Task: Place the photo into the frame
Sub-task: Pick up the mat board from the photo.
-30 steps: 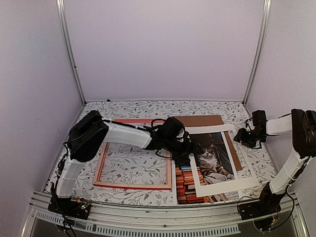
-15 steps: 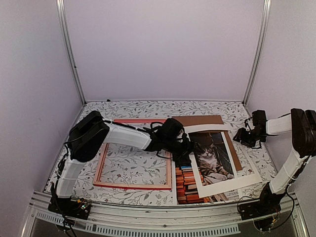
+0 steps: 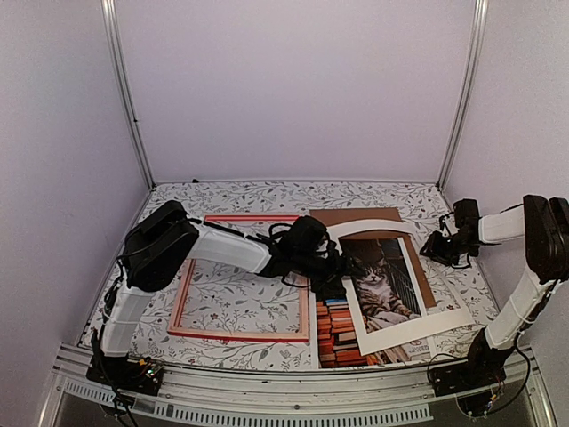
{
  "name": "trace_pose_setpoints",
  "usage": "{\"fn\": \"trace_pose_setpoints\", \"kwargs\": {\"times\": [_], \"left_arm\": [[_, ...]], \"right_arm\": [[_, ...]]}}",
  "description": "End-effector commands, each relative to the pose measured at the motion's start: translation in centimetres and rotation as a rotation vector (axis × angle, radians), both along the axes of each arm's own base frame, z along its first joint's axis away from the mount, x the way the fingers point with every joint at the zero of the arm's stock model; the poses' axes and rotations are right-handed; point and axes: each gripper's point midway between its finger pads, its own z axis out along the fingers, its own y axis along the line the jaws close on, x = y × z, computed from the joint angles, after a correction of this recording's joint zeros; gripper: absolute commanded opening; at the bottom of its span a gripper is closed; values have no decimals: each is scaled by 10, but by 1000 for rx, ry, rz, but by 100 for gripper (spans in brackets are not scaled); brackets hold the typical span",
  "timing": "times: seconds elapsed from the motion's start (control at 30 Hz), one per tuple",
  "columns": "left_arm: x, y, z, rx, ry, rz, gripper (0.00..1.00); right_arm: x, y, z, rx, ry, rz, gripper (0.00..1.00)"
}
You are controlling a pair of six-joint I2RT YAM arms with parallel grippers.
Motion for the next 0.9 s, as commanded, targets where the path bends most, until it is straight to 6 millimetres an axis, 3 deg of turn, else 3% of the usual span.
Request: {"fn": "trace_pose_setpoints", "kwargs": {"times": [0.0,0.57,0.87], "left_arm": [[-1,10,-28,51,17,-2,81],[1,15,-28,27,22,-4,80],[5,22,-25,28,-1,5,80]], "right_arm": [[-27,4,-23,-1,123,9,41],[-27,0,-22,-114,151,1,25],[-19,-6,-7,-144,121,-10,20]]}}
